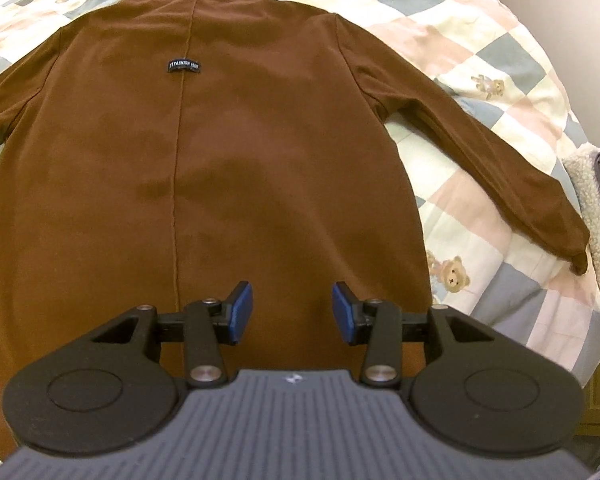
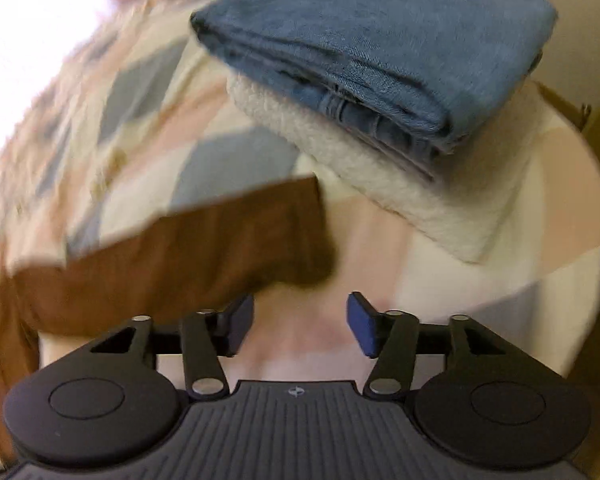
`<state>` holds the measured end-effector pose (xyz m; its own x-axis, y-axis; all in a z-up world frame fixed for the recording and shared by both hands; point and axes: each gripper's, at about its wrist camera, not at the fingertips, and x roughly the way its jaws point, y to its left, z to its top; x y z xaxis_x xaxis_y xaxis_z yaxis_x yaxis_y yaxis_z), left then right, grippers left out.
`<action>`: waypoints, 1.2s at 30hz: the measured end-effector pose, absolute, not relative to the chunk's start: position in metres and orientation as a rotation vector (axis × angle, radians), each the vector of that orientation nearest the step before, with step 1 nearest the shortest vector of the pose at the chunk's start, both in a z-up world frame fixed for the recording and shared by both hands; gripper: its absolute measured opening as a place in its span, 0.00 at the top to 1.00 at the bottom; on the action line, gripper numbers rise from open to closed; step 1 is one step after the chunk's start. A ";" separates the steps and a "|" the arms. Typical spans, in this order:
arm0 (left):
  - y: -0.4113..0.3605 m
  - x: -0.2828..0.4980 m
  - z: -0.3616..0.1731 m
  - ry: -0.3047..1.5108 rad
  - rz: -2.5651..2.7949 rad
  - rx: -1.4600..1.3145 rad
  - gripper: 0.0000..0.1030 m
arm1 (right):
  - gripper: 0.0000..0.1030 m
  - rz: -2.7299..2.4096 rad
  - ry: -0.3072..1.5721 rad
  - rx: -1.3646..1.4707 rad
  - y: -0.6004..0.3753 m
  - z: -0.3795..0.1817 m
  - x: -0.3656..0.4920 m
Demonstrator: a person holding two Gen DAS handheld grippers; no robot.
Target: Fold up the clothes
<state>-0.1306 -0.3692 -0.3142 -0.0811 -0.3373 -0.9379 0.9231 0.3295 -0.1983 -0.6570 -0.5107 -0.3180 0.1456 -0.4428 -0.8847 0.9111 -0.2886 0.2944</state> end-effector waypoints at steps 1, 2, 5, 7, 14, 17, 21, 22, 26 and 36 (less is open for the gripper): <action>-0.369 -0.131 -0.314 1.223 -1.167 0.633 0.63 | 0.32 -1.479 0.467 1.248 -0.513 -0.325 -0.660; -0.368 -0.131 -0.314 1.224 -1.161 0.628 0.62 | 0.32 -1.499 0.375 1.328 -0.516 -0.337 -0.665; -0.365 -0.128 -0.314 1.228 -1.142 0.606 0.62 | 0.32 -1.539 0.122 1.552 -0.526 -0.374 -0.676; -0.363 -0.125 -0.315 1.235 -1.129 0.593 0.62 | 0.39 -1.553 0.003 1.678 -0.531 -0.399 -0.679; -0.348 -0.118 -0.309 1.242 -1.115 0.554 0.62 | 0.94 -1.627 -0.093 1.218 -0.524 -0.344 -0.667; -0.337 -0.116 -0.312 1.264 -1.099 0.548 0.62 | 0.66 -1.643 0.062 1.186 -0.534 -0.357 -0.665; -0.314 -0.108 -0.310 1.269 -1.064 0.578 0.61 | 0.46 -1.644 0.196 1.305 -0.540 -0.380 -0.657; -0.305 -0.104 -0.307 1.264 -1.053 0.586 0.61 | 0.37 -1.656 0.198 1.286 -0.534 -0.376 -0.652; -0.254 -0.072 -0.295 1.260 -0.945 0.583 0.59 | 0.27 -1.572 0.256 1.270 -0.501 -0.358 -0.631; -0.106 0.037 -0.304 1.296 -0.668 0.327 0.45 | 0.34 -0.802 0.552 1.439 -0.387 -0.378 -0.487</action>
